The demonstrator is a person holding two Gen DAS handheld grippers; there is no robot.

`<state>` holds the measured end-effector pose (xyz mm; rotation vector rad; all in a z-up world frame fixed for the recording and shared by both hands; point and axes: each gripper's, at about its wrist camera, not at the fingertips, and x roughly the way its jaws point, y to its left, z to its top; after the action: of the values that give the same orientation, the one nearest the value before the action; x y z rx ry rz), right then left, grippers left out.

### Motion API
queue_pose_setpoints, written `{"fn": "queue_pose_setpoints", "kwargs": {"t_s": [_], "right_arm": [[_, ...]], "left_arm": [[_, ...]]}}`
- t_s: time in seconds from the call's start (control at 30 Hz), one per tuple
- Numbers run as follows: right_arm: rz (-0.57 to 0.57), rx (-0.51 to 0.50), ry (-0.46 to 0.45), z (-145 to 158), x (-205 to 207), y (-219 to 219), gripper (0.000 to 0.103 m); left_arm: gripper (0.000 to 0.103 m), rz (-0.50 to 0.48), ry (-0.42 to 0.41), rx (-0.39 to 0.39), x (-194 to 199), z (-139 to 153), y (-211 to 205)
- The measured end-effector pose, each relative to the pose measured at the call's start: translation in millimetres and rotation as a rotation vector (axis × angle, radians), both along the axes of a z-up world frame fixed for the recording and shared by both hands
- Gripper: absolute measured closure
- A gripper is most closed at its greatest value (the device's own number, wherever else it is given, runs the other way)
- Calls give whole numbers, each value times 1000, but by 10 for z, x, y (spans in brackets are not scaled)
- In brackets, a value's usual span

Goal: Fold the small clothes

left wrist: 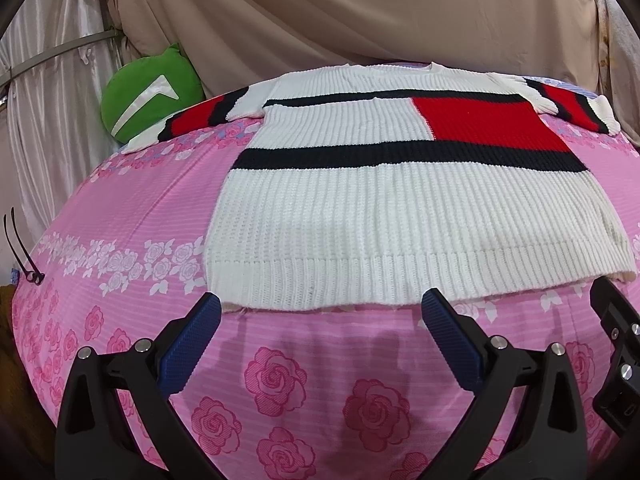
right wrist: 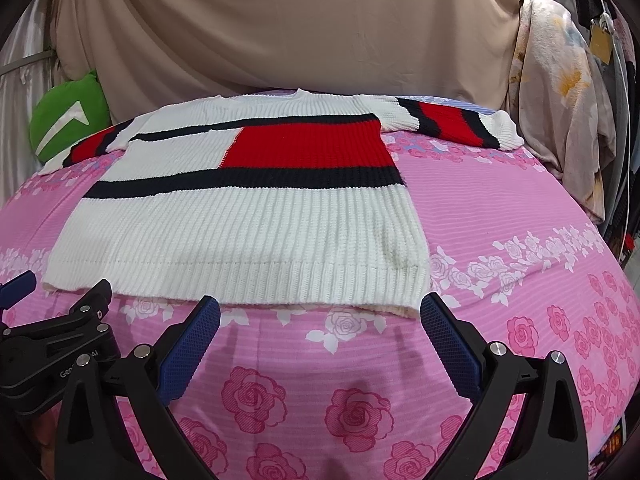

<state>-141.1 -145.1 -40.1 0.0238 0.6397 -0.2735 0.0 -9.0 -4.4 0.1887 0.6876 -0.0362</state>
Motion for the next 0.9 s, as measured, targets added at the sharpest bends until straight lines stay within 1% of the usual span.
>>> {"fn": "queue_pose_setpoints", "kwargs": {"t_s": [0.9], "right_arm": [[1,-3,4,-23,3,10,5]], "left_arm": [[5,-1,7,-5,0,-38,28]]}}
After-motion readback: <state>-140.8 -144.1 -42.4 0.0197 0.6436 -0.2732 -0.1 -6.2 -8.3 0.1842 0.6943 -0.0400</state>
